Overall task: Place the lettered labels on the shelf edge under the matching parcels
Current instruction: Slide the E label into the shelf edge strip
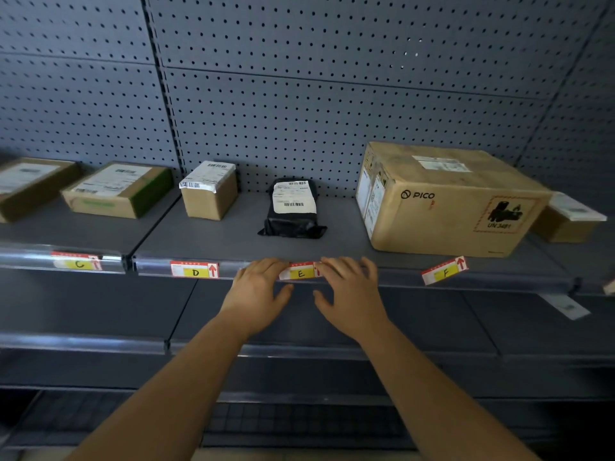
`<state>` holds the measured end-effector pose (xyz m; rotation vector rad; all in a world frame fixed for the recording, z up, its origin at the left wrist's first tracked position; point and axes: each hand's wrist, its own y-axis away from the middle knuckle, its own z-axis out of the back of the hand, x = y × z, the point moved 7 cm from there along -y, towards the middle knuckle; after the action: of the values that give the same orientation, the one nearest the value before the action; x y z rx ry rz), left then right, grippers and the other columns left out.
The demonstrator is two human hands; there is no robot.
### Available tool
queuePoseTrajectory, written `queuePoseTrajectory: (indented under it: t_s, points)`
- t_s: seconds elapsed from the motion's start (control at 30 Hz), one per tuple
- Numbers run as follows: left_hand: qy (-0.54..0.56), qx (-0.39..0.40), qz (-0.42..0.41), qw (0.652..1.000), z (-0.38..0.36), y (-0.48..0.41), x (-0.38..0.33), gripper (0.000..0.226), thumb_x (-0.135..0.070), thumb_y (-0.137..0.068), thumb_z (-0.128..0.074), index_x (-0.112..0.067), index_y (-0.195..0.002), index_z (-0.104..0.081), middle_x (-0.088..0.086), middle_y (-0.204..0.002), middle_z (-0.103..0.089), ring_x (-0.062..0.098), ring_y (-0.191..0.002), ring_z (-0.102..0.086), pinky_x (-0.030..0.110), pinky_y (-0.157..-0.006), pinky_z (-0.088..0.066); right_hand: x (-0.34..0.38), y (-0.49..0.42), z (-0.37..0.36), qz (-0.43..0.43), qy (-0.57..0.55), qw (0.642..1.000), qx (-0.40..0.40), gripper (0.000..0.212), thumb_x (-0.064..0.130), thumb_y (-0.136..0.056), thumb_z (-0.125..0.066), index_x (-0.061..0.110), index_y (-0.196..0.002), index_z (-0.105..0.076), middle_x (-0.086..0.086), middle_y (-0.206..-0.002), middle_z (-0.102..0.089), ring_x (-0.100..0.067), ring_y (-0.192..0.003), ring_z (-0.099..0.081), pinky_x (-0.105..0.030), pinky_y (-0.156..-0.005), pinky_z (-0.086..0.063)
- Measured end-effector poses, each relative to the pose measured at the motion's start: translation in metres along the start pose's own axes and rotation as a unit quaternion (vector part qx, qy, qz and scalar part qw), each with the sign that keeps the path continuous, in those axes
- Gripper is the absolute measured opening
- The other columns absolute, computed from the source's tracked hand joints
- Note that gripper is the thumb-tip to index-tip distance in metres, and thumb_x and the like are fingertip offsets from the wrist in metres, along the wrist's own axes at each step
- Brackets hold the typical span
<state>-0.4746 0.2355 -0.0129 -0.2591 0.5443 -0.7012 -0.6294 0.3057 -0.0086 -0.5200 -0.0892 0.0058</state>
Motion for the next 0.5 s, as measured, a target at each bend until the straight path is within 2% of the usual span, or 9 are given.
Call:
queuePoseTrajectory:
  t_s: [0.2, 0.37, 0.5]
  points:
    - [-0.005, 0.015, -0.016, 1.000, -0.001, 0.001, 0.001, 0.046, -0.037, -0.088, -0.054, -0.023, -0.132, -0.047, -0.005, -0.132, -0.050, 0.016, -0.123, -0.042, 0.041, -0.107, -0.031, 0.008, 0.002, 0.000, -0.008, 0.002, 1.000, 0.004, 0.051, 0.042, -0.082, -0.059, 0.026, -0.131, -0.053, 0.006, -0.137, -0.051, -0.020, -0.129, -0.043, -0.052, -0.112, -0.018]
    - [0.011, 0.018, -0.027, 0.999, 0.005, 0.000, 0.004, 0.045, -0.036, -0.088, -0.055, -0.021, -0.131, -0.048, -0.002, -0.131, -0.051, 0.018, -0.122, -0.043, 0.038, -0.106, -0.032, 0.015, 0.000, 0.002, -0.025, 0.018, 1.000, 0.001, 0.046, 0.041, -0.081, -0.061, 0.027, -0.125, -0.058, 0.009, -0.126, -0.058, -0.015, -0.119, -0.051, -0.047, -0.112, -0.011]
    - [0.011, 0.020, -0.030, 0.999, 0.008, 0.000, 0.008, 0.045, -0.036, -0.089, -0.055, -0.020, -0.130, -0.049, -0.002, -0.132, -0.051, 0.018, -0.123, -0.043, 0.038, -0.106, -0.030, 0.014, 0.006, -0.002, -0.050, 0.019, 0.999, -0.001, 0.040, 0.041, -0.082, -0.058, 0.026, -0.120, -0.060, 0.010, -0.123, -0.060, -0.014, -0.118, -0.051, -0.046, -0.112, -0.014]
